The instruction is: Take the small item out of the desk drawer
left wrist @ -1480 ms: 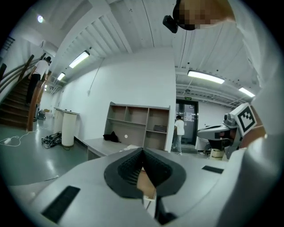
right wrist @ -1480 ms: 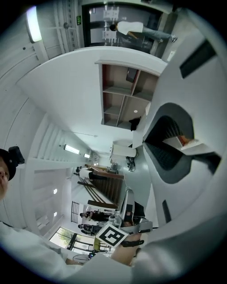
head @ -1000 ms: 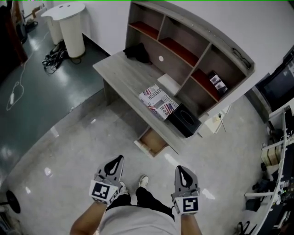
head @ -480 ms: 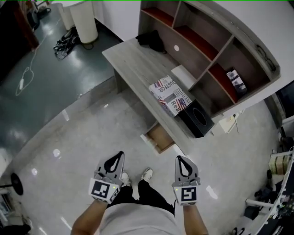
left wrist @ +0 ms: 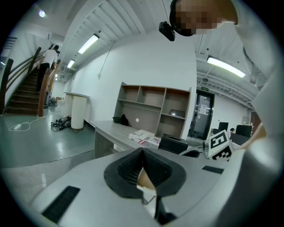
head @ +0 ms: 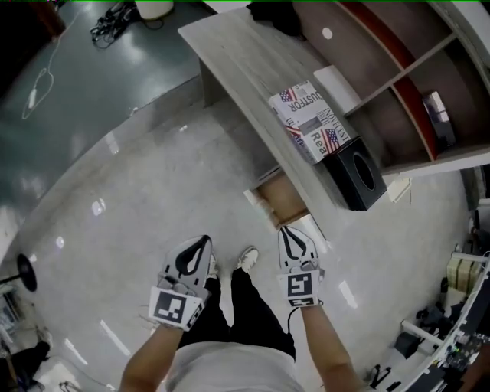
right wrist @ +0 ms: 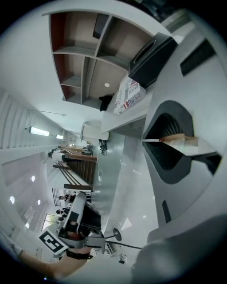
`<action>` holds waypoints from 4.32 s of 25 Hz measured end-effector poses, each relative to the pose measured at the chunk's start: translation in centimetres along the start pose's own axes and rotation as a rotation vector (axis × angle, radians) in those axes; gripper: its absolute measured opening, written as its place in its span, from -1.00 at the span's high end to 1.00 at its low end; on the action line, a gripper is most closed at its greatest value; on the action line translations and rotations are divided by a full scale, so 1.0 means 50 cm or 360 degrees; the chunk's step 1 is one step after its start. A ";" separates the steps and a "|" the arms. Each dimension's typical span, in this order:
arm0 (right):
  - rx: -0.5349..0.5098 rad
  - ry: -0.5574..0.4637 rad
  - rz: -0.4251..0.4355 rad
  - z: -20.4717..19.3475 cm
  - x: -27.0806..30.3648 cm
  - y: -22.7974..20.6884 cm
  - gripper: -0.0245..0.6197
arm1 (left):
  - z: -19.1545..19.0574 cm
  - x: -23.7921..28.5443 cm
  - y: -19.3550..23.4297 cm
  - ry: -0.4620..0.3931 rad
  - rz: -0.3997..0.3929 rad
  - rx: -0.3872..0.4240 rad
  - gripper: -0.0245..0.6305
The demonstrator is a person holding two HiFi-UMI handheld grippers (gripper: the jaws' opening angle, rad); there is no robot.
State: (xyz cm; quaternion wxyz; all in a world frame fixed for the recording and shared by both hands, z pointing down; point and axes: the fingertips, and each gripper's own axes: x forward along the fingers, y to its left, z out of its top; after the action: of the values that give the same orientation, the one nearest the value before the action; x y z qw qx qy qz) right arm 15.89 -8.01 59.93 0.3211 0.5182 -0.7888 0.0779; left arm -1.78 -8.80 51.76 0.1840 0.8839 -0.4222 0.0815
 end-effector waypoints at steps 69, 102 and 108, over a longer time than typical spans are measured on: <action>0.0145 0.0294 0.0089 -0.024 0.115 0.007 0.85 | 0.030 -0.073 0.050 -0.0023 0.0021 0.0043 0.87; 0.0150 -0.0505 0.0001 0.433 -0.221 -0.135 0.85 | 0.309 -0.143 0.057 -0.0477 0.0186 0.0242 0.87; 0.0157 -0.0618 -0.0023 0.473 -0.280 -0.156 0.85 | 0.347 -0.150 0.076 -0.0530 0.0225 0.0250 0.87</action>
State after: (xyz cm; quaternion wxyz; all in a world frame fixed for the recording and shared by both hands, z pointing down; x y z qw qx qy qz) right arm 16.15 -11.56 31.58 0.1377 0.5442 -0.8275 0.0126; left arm -9.65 -12.43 34.53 0.0358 0.8649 -0.5002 -0.0203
